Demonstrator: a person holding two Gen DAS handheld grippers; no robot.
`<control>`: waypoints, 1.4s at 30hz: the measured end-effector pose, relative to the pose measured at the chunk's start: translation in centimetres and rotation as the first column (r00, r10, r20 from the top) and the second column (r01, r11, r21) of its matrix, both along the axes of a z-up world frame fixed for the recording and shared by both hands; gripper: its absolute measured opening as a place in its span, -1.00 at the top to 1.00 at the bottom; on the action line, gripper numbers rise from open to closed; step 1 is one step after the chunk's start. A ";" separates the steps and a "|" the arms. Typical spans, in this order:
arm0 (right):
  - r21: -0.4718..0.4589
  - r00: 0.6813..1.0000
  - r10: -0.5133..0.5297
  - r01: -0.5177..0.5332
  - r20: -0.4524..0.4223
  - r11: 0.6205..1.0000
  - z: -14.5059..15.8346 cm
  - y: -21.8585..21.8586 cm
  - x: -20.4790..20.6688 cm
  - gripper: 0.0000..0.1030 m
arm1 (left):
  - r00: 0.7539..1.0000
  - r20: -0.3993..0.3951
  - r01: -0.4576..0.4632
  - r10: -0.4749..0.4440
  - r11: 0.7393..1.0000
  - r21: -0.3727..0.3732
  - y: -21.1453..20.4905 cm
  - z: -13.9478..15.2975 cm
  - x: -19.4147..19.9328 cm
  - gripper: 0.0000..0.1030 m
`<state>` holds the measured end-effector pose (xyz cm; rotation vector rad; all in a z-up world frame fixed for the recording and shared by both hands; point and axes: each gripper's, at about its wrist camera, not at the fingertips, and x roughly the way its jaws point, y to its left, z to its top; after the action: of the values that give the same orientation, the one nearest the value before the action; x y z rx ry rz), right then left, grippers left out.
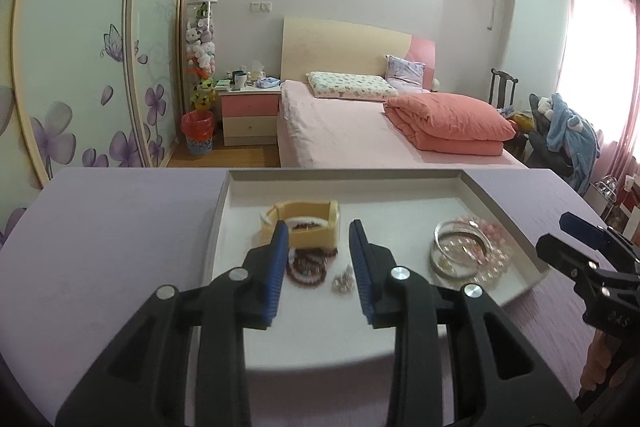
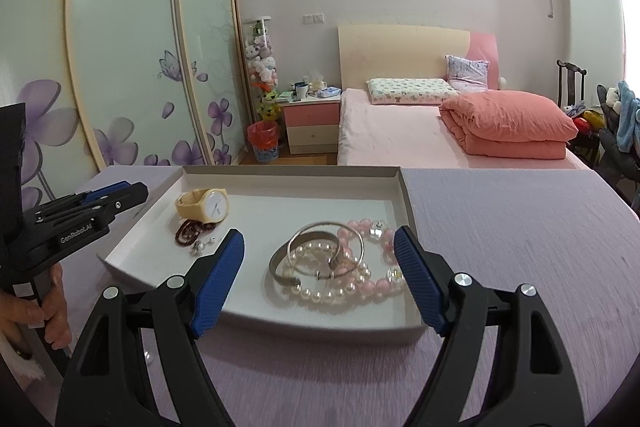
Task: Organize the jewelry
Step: 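Move both open tools from the tray toward the two pearl stud earrings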
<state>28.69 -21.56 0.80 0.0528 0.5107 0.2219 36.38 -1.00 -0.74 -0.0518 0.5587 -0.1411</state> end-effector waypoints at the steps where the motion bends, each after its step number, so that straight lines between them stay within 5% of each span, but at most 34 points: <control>1: 0.000 1.000 0.001 -0.001 0.001 1.000 0.0 -0.1 -0.5 -0.50 | 1.000 -0.003 0.005 -0.005 1.000 0.003 0.0 -0.1 -0.7 0.38; 17: -0.003 1.000 0.016 -0.016 -0.020 1.000 -0.3 -1.1 -7.5 -0.50 | 0.985 -0.132 0.109 -0.107 0.994 0.009 -2.3 -2.8 -8.8 0.32; 27: 0.023 0.999 -0.025 0.025 -0.021 0.999 -0.1 -3.2 -8.6 -0.50 | 0.964 -0.230 0.145 -0.136 0.989 0.025 -4.5 -4.7 -8.7 0.37; 35: 0.030 1.000 -0.025 0.025 -0.018 0.999 -0.1 -3.2 -8.9 -0.50 | 0.940 -0.317 0.145 -0.127 0.989 0.032 -5.3 -6.1 -7.5 0.60; 42: 0.028 1.000 -0.011 0.012 -0.023 1.000 -0.1 -3.0 -9.1 -0.50 | 0.942 -0.322 0.119 -0.094 0.991 0.058 -5.3 -6.1 -7.3 0.58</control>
<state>19.64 -24.61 0.67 0.0855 0.5302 0.2171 29.10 -6.33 -6.89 0.0322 0.8907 -0.2192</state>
